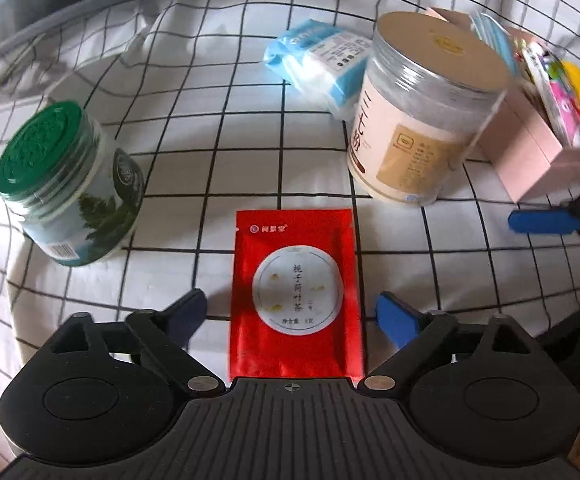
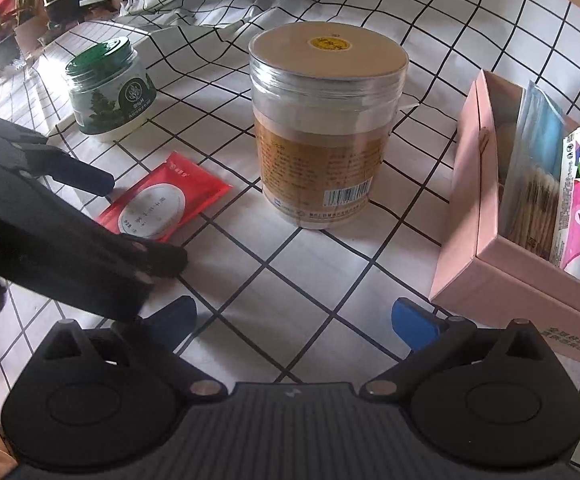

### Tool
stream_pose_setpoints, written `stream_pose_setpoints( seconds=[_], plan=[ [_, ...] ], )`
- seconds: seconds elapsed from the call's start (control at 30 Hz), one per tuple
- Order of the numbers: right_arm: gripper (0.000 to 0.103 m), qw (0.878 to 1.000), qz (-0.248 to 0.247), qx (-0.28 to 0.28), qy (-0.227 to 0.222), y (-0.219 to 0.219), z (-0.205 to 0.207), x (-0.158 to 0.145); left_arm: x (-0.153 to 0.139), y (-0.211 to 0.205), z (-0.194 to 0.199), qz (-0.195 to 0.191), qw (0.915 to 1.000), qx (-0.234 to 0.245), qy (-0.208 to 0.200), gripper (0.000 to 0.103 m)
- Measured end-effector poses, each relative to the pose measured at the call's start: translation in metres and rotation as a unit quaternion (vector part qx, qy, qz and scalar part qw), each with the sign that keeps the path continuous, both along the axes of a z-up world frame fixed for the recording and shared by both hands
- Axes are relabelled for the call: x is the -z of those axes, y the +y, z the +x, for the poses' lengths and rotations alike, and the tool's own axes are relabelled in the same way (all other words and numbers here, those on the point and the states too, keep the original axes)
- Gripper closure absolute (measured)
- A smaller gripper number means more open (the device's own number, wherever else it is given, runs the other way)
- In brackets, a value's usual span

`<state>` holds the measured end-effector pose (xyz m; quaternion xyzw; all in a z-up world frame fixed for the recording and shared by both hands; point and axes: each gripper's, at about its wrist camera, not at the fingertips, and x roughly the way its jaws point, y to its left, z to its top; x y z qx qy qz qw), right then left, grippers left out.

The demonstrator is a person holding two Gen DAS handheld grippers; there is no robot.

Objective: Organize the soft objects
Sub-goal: 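Close the left tool on the red tea sachet and lift it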

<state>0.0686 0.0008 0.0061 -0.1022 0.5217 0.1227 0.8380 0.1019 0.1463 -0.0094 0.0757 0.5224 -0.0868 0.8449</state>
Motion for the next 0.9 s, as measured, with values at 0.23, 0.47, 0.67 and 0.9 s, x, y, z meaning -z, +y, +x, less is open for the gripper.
stream_pose_setpoints(
  seconds=[0.23, 0.47, 0.67, 0.9],
  plan=[
    [0.000, 1.000, 0.004, -0.011, -0.006, -0.002, -0.002, 0.000, -0.001, 0.000, -0.006, 0.003, 0.9998, -0.008, -0.015, 0.015],
    [0.000, 1.000, 0.001, -0.016, 0.001, 0.000, -0.004, 0.000, -0.010, 0.013, -0.009, -0.019, 0.9989, -0.025, -0.035, 0.044],
    [0.000, 1.000, 0.000, -0.014, 0.020, 0.002, -0.003, -0.003, -0.015, 0.021, -0.017, -0.042, 0.9975, -0.037, -0.043, 0.051],
    [0.000, 0.999, 0.011, -0.021, -0.021, 0.008, -0.005, -0.030, -0.026, 0.040, -0.035, -0.054, 0.9948, -0.059, -0.063, 0.051]
  ],
)
